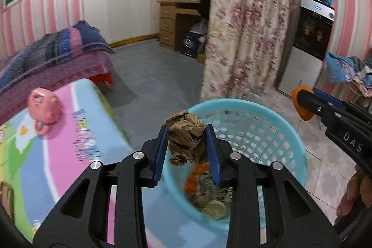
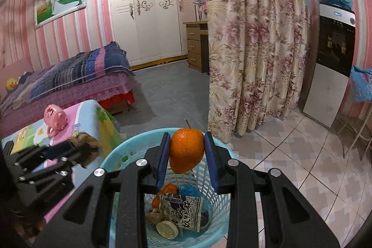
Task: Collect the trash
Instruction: 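Open the left tool to drop the paper while the right tool drops the orange, then move both open tools back over the bed sheet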
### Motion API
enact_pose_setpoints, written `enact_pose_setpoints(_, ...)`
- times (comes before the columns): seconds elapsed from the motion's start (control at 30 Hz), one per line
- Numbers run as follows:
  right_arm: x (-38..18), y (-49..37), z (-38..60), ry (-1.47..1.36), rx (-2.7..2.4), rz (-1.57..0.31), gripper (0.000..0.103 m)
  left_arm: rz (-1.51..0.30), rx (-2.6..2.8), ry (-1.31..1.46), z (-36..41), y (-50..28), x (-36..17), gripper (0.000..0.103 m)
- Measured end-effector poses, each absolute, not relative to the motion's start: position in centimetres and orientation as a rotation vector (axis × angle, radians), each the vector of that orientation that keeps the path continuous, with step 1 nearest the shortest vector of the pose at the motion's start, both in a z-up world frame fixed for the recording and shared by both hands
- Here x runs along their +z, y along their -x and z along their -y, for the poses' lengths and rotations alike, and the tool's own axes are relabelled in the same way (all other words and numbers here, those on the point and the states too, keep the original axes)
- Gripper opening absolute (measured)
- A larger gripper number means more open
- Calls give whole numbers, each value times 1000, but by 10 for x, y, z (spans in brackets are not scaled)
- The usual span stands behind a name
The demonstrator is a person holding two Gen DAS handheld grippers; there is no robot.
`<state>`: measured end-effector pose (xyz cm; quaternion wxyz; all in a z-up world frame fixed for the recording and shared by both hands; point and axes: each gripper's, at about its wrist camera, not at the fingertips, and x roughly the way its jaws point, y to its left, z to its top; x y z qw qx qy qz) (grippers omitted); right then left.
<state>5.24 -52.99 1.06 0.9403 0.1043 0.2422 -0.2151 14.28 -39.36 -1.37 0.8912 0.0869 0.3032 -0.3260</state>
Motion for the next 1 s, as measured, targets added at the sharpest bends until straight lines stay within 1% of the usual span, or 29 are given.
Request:
enact_pose_setpoints(0.03, 10, -52, 531, -214, -441, -496, 30, -628, -670, -186, 395, -143, -14, 46)
enact_pose_setpoints(0.07, 9, -52, 531, -217, -444, -499, 30, -619, -663, -191, 396, -143, -14, 55)
enact_pose_setpoints(0.1, 9, -52, 532, -219, -446, -500, 30, -608, -657, -192, 396, -142, -12, 67)
enact_pose_setpoints(0.13, 8, -52, 532, -220, -446, -501, 30, -587, -643, -193, 393, -141, -10, 73)
enact_pose_setpoints(0.23, 8, -54, 529, -213, -442, -503, 30, -551, -598, -215, 384, -140, -5, 85)
enact_pose_setpoints(0.43, 6, -62, 521, -191, -427, -516, 30, -516, -504, -213, 350, -146, 4, 97)
enact_pose_setpoints(0.57, 2, -68, 517, -182, -422, -519, 30, -513, -461, -180, 324, -150, 9, 97)
enact_pose_setpoints(0.63, -2, -74, 514, -172, -429, -530, 33, -513, -440, -162, 310, -151, 11, 97)
enact_pose_setpoints(0.67, -3, -76, 513, -168, -437, -532, 36, -512, -433, -159, 307, -151, 12, 97)
enact_pose_setpoints(0.7, -3, -78, 512, -166, -441, -532, 55, -511, -424, -158, 302, -151, 13, 97)
enact_pose_setpoints(0.77, -2, -79, 512, -174, -464, -515, 85, -507, -408, -162, 293, -150, 15, 97)
enact_pose_setpoints(0.83, -1, -80, 512, -190, -466, -509, 85, -501, -389, -163, 283, -148, 19, 97)
enact_pose_setpoints(0.87, -1, -80, 513, -199, -464, -513, 87, -495, -379, -162, 276, -145, 22, 97)
enact_pose_setpoints(0.9, 0, -80, 512, -207, -459, -513, 94, -492, -374, -163, 272, -144, 24, 97)
enact_pose_setpoints(1.0, 6, -80, 505, -184, -455, -506, 97, -472, -345, -163, 254, -134, 30, 97)
